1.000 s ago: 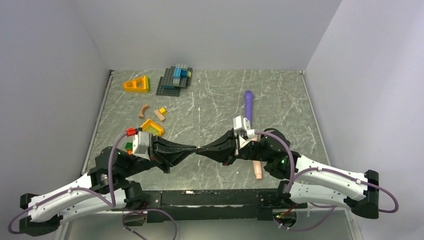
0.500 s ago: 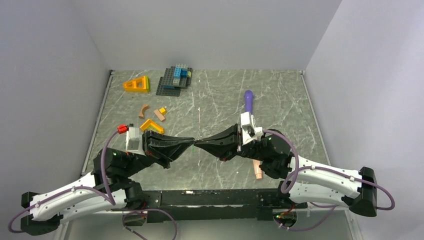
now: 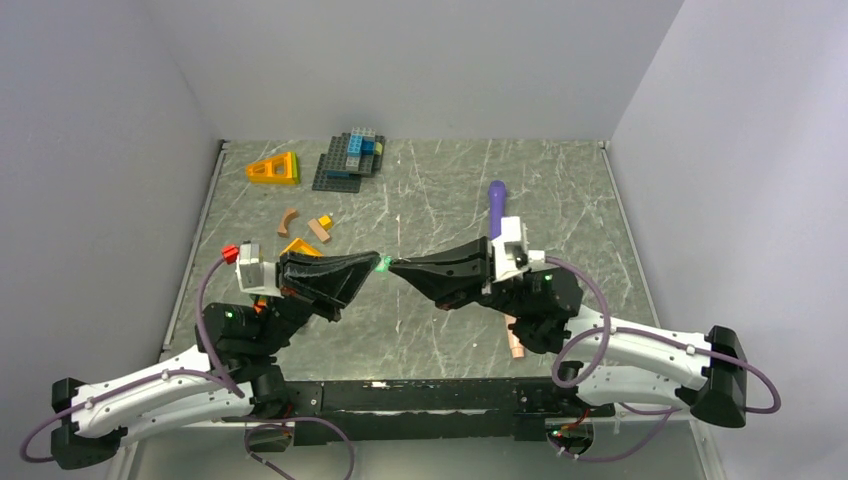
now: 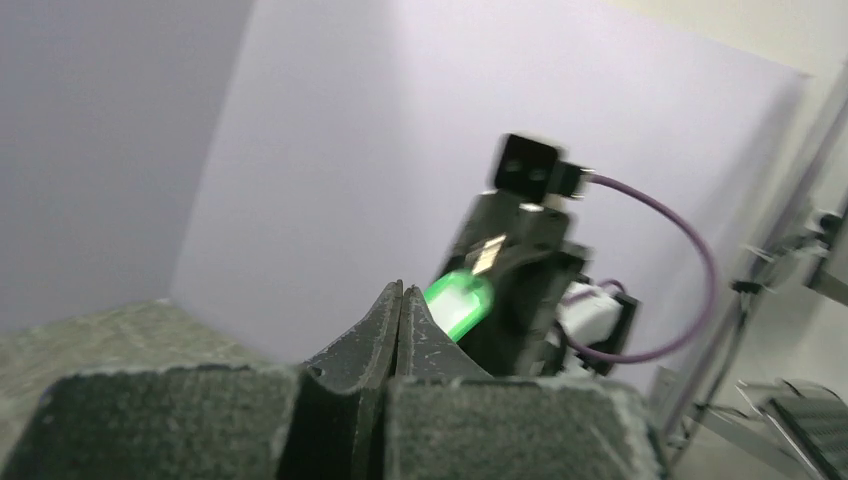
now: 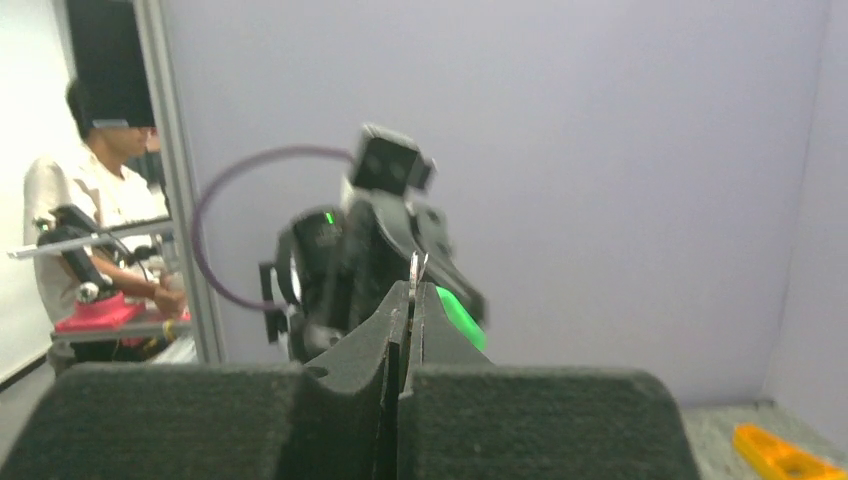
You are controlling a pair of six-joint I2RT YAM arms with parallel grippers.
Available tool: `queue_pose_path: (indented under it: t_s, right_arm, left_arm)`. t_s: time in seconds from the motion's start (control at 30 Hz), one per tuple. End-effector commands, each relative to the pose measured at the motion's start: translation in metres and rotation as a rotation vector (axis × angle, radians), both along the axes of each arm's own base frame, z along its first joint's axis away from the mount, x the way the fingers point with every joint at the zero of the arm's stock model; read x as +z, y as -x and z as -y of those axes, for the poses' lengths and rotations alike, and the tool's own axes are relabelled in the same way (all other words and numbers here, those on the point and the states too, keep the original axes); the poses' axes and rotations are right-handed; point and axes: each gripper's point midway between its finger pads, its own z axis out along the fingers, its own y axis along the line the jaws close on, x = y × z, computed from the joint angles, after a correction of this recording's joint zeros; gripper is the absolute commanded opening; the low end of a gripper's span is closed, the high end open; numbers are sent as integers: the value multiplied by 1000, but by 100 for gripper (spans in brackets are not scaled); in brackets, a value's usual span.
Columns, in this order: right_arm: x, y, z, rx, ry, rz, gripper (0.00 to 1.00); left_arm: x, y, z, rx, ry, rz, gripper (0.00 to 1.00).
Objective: Remove the keys from the keyring
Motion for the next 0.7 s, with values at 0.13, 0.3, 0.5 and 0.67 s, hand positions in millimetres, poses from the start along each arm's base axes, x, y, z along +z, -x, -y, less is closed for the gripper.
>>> queue_pose_path:
  t_s: [0.13, 0.3, 0.5, 0.67]
  right_arm:
    - [63, 17, 49, -33, -221, 92, 0]
    - [41, 10, 55, -81, -117, 38, 0]
    - [16, 4, 65, -129, -5, -23, 0]
    - [-2, 5, 59, -124, 114, -38, 0]
  left_arm:
    - [-11, -30, -19, 131, 96, -134, 0]
    - [-4, -23, -19, 138, -27, -88, 20]
    - [-8, -15, -29, 161, -199, -46, 59]
    - [-12, -2, -31, 127, -363, 21, 71]
